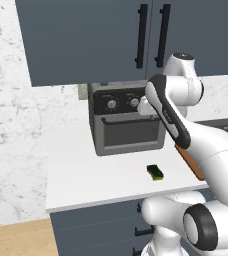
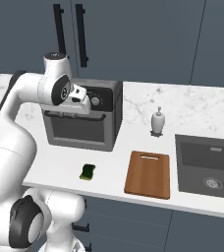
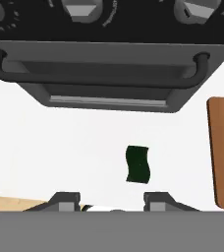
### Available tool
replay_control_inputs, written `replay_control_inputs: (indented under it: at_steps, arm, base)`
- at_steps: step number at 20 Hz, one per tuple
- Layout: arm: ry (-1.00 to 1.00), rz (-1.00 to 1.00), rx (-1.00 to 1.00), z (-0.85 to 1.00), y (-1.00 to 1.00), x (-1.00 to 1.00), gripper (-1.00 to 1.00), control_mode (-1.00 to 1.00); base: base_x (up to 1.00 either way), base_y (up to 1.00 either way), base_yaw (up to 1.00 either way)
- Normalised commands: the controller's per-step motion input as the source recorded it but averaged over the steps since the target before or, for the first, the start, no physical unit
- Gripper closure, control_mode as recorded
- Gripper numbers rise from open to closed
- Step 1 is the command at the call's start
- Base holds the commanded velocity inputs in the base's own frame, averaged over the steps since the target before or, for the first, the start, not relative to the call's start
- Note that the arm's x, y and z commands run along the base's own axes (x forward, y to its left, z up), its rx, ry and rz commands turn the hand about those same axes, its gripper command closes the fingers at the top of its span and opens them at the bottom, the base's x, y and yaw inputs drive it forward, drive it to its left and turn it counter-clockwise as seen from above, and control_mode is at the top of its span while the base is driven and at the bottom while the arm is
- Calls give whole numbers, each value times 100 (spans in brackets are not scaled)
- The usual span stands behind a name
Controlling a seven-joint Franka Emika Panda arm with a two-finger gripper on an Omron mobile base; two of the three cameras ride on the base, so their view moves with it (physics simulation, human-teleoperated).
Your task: Pick up the sponge from the counter and clean the cutting board by briefly scrubbing or pressing down on the cutting board. Once finished, release the sponge.
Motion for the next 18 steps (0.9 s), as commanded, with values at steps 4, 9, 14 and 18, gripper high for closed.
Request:
replay_control_inputs:
  at_steps: [4,9,14,18]
  arm:
    - [-1,0,0,-20,-3,-11,-100,-100]
    - [-1,0,0,-46,-14,-18,-100,-100]
    - [0,0,-1,-53,-8,-17,-100,-100]
    - [0,0,-9,-58,-16,-5,-100,-100]
  base:
    - [0,0,0]
    - [0,0,0]
    - [0,0,0]
    - [0,0,0]
